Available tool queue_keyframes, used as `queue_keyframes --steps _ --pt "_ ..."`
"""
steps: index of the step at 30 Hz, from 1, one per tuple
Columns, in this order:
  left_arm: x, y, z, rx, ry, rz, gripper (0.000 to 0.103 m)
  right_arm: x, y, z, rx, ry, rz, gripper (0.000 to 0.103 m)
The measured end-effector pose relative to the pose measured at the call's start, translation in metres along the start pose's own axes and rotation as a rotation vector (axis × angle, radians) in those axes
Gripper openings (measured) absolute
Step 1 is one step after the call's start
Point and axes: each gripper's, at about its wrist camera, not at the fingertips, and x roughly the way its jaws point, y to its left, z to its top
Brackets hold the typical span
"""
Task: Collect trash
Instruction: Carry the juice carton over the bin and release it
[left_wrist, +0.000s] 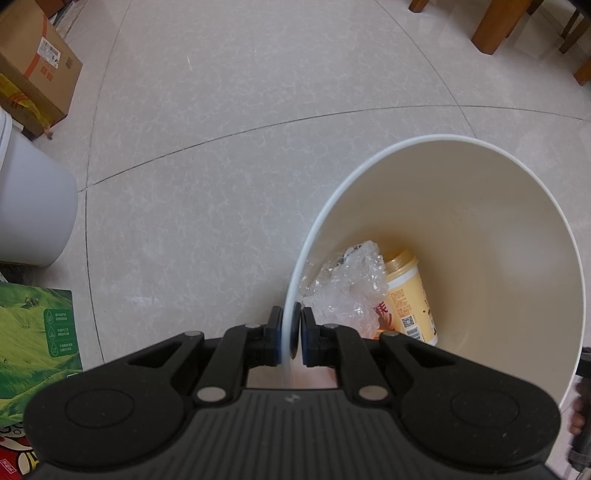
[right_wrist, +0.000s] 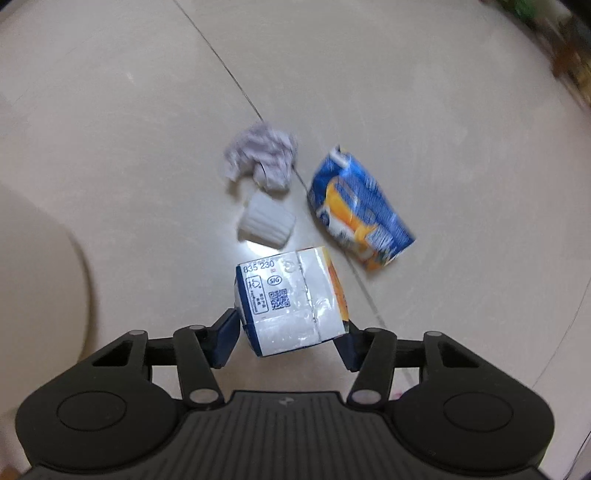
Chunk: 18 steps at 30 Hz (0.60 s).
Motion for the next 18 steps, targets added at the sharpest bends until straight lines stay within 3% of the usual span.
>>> queue_keyframes --steps 9,18 --pt "-0.001 0.003 0.000 -0.010 0.002 -0.009 0.008 -0.112 0.013 0.015 -0.120 -0.100 0.085 0.059" --pt "-0.002 0.004 0.000 -0.011 0.001 -0.008 0.008 -0.232 0.079 0.021 -0.321 -0.276 0.279 0.059"
